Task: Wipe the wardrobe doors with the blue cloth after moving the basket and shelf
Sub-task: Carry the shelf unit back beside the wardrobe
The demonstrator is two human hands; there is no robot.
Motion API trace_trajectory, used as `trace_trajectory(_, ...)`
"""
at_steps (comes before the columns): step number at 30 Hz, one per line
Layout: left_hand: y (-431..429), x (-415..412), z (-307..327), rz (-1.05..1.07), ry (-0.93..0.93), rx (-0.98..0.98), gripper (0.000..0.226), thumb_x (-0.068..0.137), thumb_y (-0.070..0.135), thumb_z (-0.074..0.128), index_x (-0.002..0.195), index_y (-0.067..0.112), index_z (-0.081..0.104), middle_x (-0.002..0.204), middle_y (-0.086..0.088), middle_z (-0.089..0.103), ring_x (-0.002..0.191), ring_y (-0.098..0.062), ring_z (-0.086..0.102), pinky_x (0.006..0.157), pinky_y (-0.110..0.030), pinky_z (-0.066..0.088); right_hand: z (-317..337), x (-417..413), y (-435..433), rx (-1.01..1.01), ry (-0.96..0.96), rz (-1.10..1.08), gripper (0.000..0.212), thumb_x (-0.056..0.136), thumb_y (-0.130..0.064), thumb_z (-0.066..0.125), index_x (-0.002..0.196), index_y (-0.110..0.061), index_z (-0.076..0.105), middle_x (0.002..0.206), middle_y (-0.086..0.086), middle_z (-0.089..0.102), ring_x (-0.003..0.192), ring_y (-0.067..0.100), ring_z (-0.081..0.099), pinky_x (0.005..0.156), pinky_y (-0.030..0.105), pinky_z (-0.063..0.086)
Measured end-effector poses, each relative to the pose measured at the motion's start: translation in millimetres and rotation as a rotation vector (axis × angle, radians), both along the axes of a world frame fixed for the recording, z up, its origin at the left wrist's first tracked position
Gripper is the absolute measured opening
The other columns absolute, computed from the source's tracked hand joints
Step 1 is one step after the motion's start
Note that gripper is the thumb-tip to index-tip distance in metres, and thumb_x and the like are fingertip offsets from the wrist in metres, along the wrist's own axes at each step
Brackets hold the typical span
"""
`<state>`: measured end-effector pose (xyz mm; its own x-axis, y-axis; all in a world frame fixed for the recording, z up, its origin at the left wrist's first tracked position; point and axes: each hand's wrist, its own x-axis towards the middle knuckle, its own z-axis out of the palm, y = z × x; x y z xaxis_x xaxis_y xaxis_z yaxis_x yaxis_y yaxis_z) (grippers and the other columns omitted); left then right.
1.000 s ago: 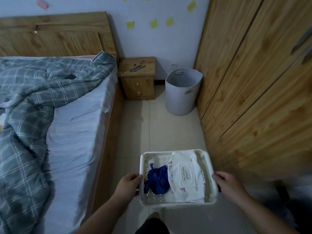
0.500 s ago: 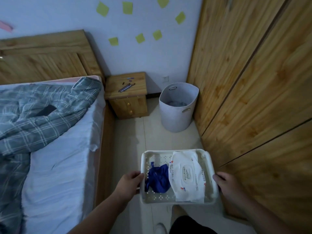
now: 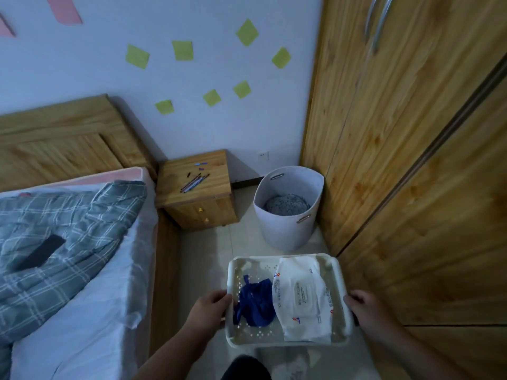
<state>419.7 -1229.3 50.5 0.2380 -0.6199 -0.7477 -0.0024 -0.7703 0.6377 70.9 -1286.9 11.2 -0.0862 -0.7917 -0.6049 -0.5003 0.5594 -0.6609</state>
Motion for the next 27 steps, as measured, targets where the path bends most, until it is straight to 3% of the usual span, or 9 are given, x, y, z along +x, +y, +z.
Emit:
trace_trajectory(5, -92.3, 10.3, -15.0, -0.184, -0.022, 0.022, 0.023, 0.107, 0.02, 0.054, 0.107, 0.016, 0.076, 0.091, -0.006, 0.083, 0.088, -0.024, 0.08, 0.085, -0.043, 0.065, -1.9, 8.4, -46.0, 0.058, 0.02, -0.137, 0.017, 0.096, -0.012, 0.059, 0.085, -0.014, 0.073, 0.075, 0.004, 0.075, 0.07, 0.019, 0.071, 0.057, 0.028, 0.051)
trace_trajectory(11, -211.9, 24.9, -46.5, -0.42, -0.031, 0.085, 0.021, 0.106, 0.022, 0.057, 0.103, 0.018, 0.078, 0.096, -0.009, 0.082, 0.092, -0.028, 0.078, 0.085, -0.046, 0.064, 1.1, 28.6, -88.1, 0.162, 0.035, -0.366, 0.017, 0.096, -0.019, 0.059, 0.086, -0.026, 0.071, 0.074, -0.001, 0.075, 0.07, 0.019, 0.071, 0.054, 0.027, 0.052)
trace_trajectory(13, -252.7, 24.2, -50.9, -0.491, -0.011, 0.111, 0.022, 0.105, 0.02, 0.057, 0.101, 0.016, 0.079, 0.094, -0.01, 0.082, 0.087, -0.026, 0.078, 0.074, -0.04, 0.062, 5.3, 36.4, -93.3, 0.185, 0.036, -0.437, 0.017, 0.094, -0.025, 0.06, 0.083, -0.026, 0.074, 0.07, -0.003, 0.076, 0.066, 0.015, 0.072, 0.05, 0.025, 0.052)
trace_trajectory(17, -320.7, 5.9, -58.6, -0.696, -0.059, 0.122, 0.025, 0.105, 0.021, 0.057, 0.095, 0.021, 0.08, 0.085, -0.001, 0.082, 0.086, -0.024, 0.079, 0.074, -0.037, 0.063, 5.2, 46.3, -92.0, 0.268, 0.029, -0.584, 0.023, 0.096, -0.029, 0.06, 0.085, -0.013, 0.074, 0.077, 0.009, 0.075, 0.069, 0.022, 0.073, 0.057, 0.029, 0.053)
trace_trajectory(21, -366.6, -27.6, -68.5, -0.885, -0.085, 0.134, 0.029, 0.103, 0.022, 0.058, 0.085, 0.022, 0.082, 0.088, -0.006, 0.081, 0.094, -0.032, 0.077, 0.093, -0.051, 0.062, -4.6, 48.5, -80.4, 0.327, -0.014, -0.706, 0.024, 0.093, -0.026, 0.063, 0.089, -0.004, 0.073, 0.083, 0.017, 0.075, 0.076, 0.03, 0.073, 0.069, 0.042, 0.055)
trace_trajectory(23, -382.1, -46.8, -80.1, -0.978, -0.097, 0.138, 0.029, 0.101, 0.023, 0.058, 0.083, 0.022, 0.081, 0.092, -0.011, 0.08, 0.099, -0.036, 0.075, 0.097, -0.055, 0.06, -14.7, 46.3, -75.2, 0.349, -0.035, -0.739, 0.027, 0.091, -0.024, 0.065, 0.091, 0.002, 0.071, 0.088, 0.022, 0.073, 0.079, 0.033, 0.073, 0.069, 0.041, 0.054)
trace_trajectory(25, -393.0, -67.9, -92.2, -1.054, -0.124, 0.147, 0.027, 0.101, 0.019, 0.057, 0.084, 0.021, 0.078, 0.095, -0.014, 0.078, 0.098, -0.036, 0.073, 0.097, -0.053, 0.06, -24.8, 43.2, -70.7, 0.362, -0.037, -0.798, 0.018, 0.09, -0.021, 0.065, 0.086, -0.005, 0.072, 0.085, 0.02, 0.073, 0.079, 0.032, 0.073, 0.073, 0.043, 0.057)
trace_trajectory(27, -401.4, -91.4, -101.8, -1.136, -0.156, 0.157, 0.027, 0.1, 0.01, 0.056, 0.083, 0.022, 0.074, 0.091, -0.012, 0.075, 0.091, -0.033, 0.07, 0.086, -0.044, 0.057, -38.5, 39.5, -66.5, 0.354, -0.042, -0.869, 0.012, 0.091, -0.015, 0.066, 0.08, -0.013, 0.071, 0.083, 0.017, 0.074, 0.078, 0.031, 0.073, 0.079, 0.05, 0.061)
